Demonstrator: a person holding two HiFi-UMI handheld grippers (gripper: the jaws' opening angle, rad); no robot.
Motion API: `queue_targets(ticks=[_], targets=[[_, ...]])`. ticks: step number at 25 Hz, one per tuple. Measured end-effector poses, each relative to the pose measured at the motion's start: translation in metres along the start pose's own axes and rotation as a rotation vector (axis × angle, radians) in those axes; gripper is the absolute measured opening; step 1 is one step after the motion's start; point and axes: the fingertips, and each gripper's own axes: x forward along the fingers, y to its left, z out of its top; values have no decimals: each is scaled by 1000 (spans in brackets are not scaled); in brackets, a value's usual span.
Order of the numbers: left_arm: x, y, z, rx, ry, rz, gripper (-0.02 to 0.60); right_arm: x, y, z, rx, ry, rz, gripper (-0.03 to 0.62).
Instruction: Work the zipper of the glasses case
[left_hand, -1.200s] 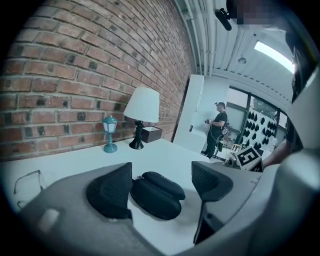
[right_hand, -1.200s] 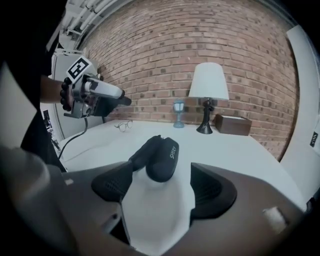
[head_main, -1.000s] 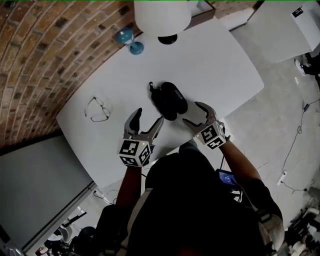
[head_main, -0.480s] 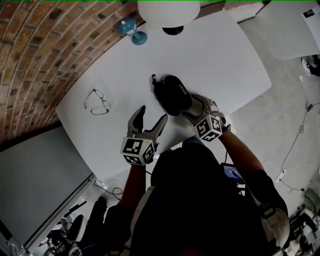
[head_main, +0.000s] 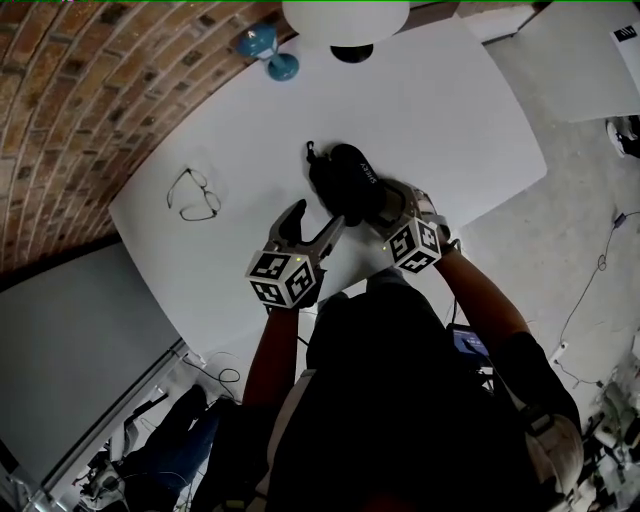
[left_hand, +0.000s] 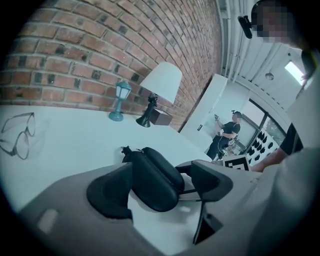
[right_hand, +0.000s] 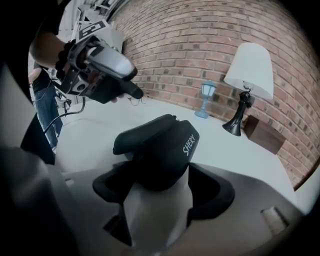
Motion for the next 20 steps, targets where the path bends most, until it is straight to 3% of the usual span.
queue_targets(ticks=[6,11,15,20], targets=[[21,13,-15,28,77,12,373,0,0,2,24,-1,22,331],[41,20,-26,-75,102,5,373,-1,1,3,42,1,52,328],[51,24,-28,-173,73,15,364,-4,4,7,110,-17,90,327],[54,27,-25,-180,63,16,348,-11,-1,25,196,-93,118,324]])
